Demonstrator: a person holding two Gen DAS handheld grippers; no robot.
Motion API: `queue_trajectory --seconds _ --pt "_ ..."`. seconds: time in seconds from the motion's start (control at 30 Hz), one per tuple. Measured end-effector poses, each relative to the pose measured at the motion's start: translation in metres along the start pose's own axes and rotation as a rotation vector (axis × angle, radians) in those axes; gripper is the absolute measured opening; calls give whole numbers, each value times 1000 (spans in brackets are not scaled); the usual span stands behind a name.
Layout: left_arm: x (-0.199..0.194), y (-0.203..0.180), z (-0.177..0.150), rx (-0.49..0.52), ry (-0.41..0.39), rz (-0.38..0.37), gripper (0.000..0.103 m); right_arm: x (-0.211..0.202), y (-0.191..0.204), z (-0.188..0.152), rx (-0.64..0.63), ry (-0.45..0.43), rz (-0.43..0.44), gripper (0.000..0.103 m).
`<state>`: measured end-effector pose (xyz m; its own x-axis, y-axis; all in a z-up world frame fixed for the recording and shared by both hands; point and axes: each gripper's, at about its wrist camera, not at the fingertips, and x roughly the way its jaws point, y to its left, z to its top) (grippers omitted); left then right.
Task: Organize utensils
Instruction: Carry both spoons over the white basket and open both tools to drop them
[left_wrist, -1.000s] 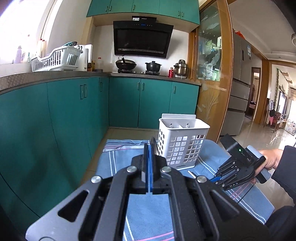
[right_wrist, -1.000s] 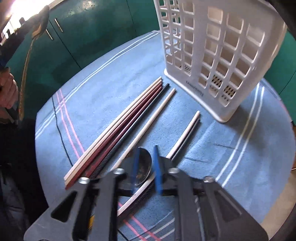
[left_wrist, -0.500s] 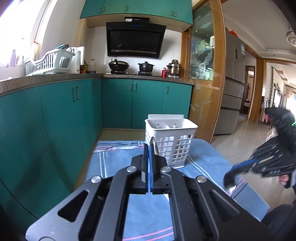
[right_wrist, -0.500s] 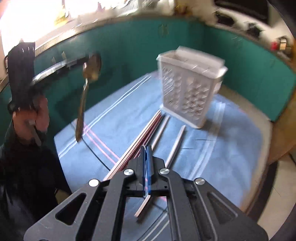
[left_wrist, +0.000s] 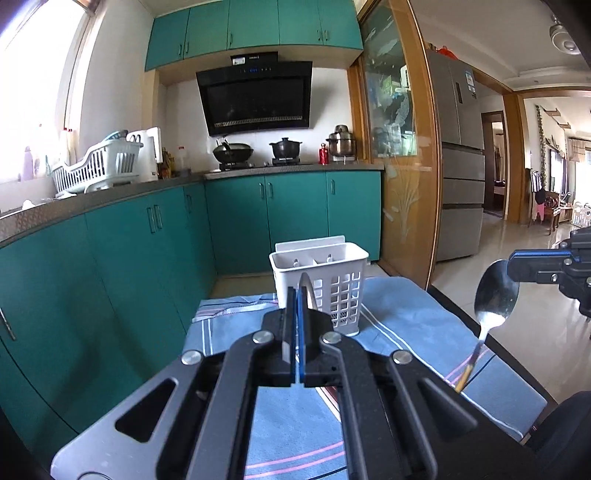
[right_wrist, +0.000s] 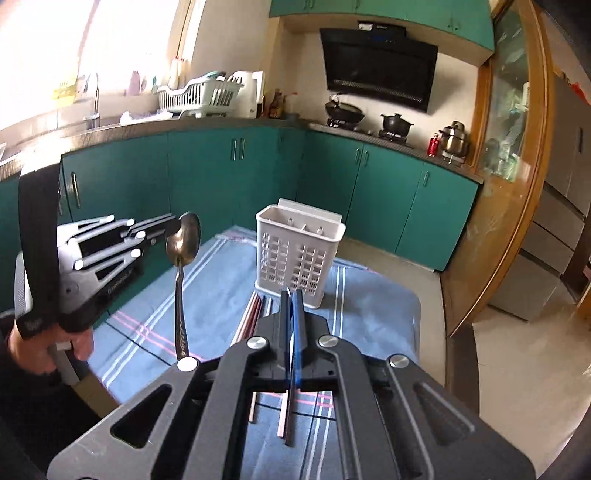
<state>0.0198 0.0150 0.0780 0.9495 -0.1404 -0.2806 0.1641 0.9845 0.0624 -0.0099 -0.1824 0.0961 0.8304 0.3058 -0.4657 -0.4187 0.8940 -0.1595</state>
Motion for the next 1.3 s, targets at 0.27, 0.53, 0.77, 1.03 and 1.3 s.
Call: queue_trajectory --seconds 0.27,0.53,0.77,1.03,1.3 --pt "-1 -2 -1 9 5 5 0 -4 0 -5 -10 5 -16 2" --pt "2 -2 3 4 34 -11 0 3 -2 3 3 8 -1 2" --pt "15 7 57 -3 -10 12 0 4 -21 58 -37 -62 -49 2" --pt "68 12 157 61 -106 121 0 44 -52 152 -78 -147 -148 2" --pt "150 12 191 109 -110 207 0 114 -74 191 -91 -149 -212 2"
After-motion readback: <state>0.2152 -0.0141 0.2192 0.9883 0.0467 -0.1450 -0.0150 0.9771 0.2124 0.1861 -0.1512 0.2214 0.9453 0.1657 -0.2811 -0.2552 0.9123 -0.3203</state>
